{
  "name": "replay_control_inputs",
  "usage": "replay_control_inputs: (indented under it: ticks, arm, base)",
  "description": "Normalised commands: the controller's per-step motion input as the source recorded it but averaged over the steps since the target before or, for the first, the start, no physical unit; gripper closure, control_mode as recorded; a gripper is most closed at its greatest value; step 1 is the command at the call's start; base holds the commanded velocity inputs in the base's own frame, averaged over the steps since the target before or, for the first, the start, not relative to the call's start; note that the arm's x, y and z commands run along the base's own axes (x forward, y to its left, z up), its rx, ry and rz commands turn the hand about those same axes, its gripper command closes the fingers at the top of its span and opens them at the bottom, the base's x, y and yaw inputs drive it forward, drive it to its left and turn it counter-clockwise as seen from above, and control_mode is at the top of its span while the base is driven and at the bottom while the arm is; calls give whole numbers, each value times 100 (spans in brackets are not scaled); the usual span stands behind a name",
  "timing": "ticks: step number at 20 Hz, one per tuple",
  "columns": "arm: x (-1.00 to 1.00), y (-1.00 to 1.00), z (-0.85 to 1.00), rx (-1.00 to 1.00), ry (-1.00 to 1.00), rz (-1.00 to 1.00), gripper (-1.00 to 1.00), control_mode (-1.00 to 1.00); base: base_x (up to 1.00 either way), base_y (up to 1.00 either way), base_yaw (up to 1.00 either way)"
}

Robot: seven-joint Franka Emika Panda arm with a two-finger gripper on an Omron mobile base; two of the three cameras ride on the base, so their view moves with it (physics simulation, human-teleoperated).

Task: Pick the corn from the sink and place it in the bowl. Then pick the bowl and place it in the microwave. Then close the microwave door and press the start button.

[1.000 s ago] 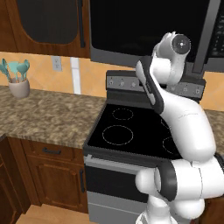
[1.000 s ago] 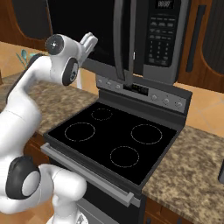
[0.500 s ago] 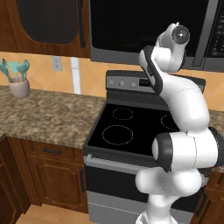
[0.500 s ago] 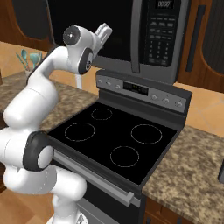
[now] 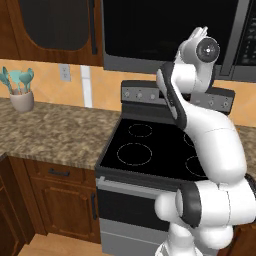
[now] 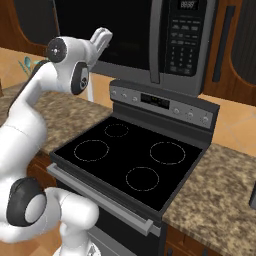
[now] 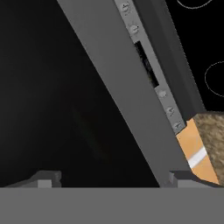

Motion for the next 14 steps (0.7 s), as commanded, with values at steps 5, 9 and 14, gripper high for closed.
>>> replay_control_inputs:
  ticks: [5,9,14]
  arm:
    - [-67,12,30,-5,12,0,-100,-100]
    - [-54,0,13,-26,27,0,-100,-100]
    - [-93,-7,0,-34,3,7,-100,-100]
  base:
    - [0,0,0]
    - [0,0,0]
    - [0,0,0]
